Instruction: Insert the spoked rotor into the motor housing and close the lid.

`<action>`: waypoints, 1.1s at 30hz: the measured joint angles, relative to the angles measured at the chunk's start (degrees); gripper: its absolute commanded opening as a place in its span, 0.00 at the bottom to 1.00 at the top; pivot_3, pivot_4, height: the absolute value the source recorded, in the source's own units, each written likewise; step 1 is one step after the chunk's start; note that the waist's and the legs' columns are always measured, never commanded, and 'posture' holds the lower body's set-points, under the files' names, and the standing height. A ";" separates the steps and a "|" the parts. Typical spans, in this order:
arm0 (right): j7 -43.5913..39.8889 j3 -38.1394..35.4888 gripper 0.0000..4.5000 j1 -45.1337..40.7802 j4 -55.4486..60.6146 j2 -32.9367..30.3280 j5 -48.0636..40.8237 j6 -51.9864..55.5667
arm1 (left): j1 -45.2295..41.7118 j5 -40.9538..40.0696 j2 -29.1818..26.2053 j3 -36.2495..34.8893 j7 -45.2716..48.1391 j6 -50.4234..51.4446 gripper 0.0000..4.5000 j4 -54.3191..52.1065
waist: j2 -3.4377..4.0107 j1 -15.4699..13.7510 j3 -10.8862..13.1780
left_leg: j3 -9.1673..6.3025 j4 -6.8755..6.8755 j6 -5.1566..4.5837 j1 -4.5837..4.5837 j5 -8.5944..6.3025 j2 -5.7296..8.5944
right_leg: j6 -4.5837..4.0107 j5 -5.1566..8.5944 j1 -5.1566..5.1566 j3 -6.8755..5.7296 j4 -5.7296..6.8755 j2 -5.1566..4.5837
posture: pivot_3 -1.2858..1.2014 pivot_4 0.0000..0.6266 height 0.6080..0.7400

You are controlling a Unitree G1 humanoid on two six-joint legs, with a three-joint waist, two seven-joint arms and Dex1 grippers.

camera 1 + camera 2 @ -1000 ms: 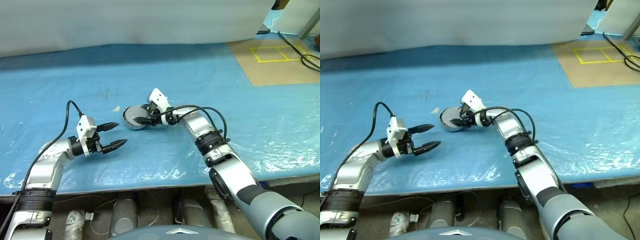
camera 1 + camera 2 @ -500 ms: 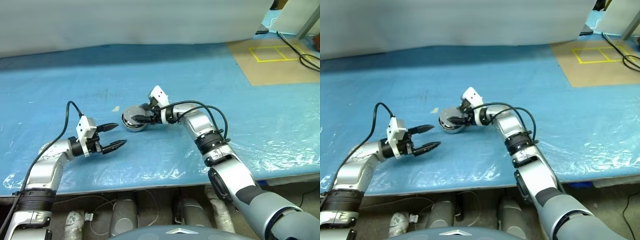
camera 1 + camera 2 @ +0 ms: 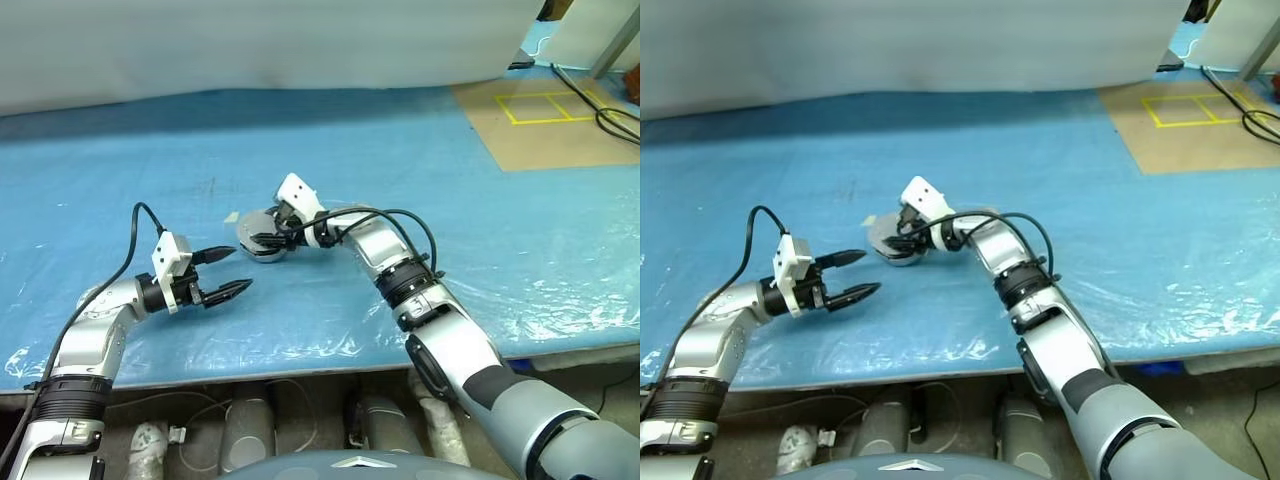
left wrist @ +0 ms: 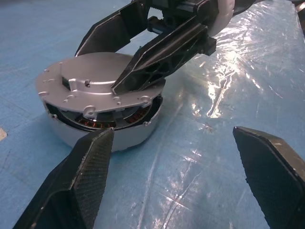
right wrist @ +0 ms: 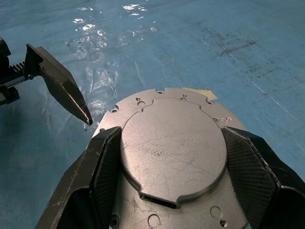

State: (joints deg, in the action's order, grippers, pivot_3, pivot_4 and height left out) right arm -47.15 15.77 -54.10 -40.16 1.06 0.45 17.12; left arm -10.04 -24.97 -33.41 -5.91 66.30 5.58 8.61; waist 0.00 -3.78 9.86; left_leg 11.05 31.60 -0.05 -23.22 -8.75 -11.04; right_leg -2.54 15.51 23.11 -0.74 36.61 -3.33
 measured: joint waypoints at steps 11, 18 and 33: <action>-1.10 -0.01 0.66 -0.51 -2.97 -0.92 0.59 -2.92 | -0.01 0.03 0.00 0.00 0.00 -0.31 0.94 0.08 | 0.00 -0.11 0.00 | 0.00 0.14 0.00 -0.01 0.00 0.00 | 0.01 0.00 -0.03 0.00 0.07 -0.02 | 0.52 0.24 1.00; -3.03 -0.07 0.66 -0.52 -2.82 -1.75 0.41 -3.48 | -0.17 0.11 0.00 0.08 0.46 -0.32 0.94 0.24 | -0.01 -0.12 0.00 | 0.00 0.17 0.00 -0.02 0.00 0.00 | 0.00 -0.01 -0.03 0.00 0.08 -0.01 | 0.52 0.24 1.00; -1.48 1.25 0.66 -0.61 -7.25 -1.36 3.35 -10.60 | -0.69 0.39 0.15 0.19 0.71 -0.33 0.94 0.39 | -0.02 -0.01 -0.01 | 0.00 0.35 -0.01 0.04 0.00 -0.06 | -0.22 0.12 -0.11 0.01 0.17 -0.01 | 0.52 0.24 1.00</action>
State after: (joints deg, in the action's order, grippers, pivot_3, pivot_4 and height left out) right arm -48.63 17.03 -54.71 -47.41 -0.30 3.80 6.51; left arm -10.73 -24.57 -33.26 -5.71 67.01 5.25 9.00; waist -0.02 -3.79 9.85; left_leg 11.05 31.95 -0.05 -23.18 -8.75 -11.09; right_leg -2.77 15.63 23.00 -0.73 36.78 -3.34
